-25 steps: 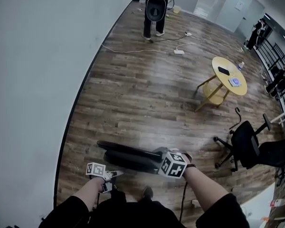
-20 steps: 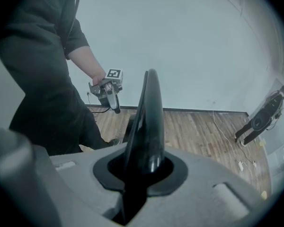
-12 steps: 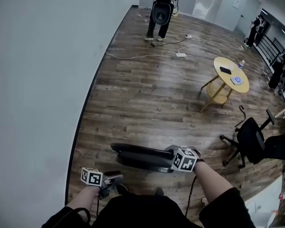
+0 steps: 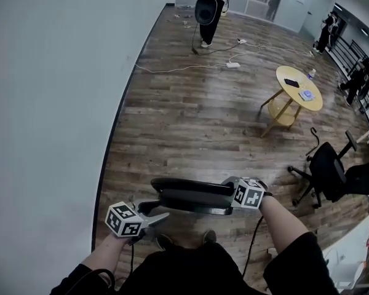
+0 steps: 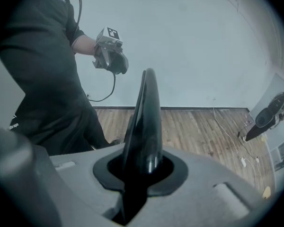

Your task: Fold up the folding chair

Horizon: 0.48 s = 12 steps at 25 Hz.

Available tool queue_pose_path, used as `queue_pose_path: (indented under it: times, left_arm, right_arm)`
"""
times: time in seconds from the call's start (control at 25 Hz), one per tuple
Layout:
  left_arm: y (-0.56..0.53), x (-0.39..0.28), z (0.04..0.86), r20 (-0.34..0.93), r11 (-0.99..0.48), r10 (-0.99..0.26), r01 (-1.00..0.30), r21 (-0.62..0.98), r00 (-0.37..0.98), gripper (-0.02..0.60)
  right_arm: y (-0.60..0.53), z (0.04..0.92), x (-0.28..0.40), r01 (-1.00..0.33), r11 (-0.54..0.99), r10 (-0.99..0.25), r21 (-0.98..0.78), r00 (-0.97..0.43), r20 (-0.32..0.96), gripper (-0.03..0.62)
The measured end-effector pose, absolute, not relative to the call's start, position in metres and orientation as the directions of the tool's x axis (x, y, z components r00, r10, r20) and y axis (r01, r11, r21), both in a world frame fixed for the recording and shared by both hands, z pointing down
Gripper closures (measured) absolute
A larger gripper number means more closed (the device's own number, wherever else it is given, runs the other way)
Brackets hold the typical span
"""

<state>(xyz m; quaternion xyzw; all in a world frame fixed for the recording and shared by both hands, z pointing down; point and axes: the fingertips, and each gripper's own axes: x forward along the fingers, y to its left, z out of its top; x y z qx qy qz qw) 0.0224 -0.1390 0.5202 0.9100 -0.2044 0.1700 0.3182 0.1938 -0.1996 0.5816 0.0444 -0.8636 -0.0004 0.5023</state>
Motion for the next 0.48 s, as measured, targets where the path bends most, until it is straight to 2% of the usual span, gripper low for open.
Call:
queue_pose_path:
  times: [0.48]
  left_arm:
    - [-0.179, 0.055, 0.491, 0.567, -0.828, -0.300, -0.505, 0.244, 0.767, 0.341]
  right_arm:
    - [-0.209, 0.583, 0.189, -0.061, 0.998, -0.061, 0.035, -0.498, 0.865, 0.534]
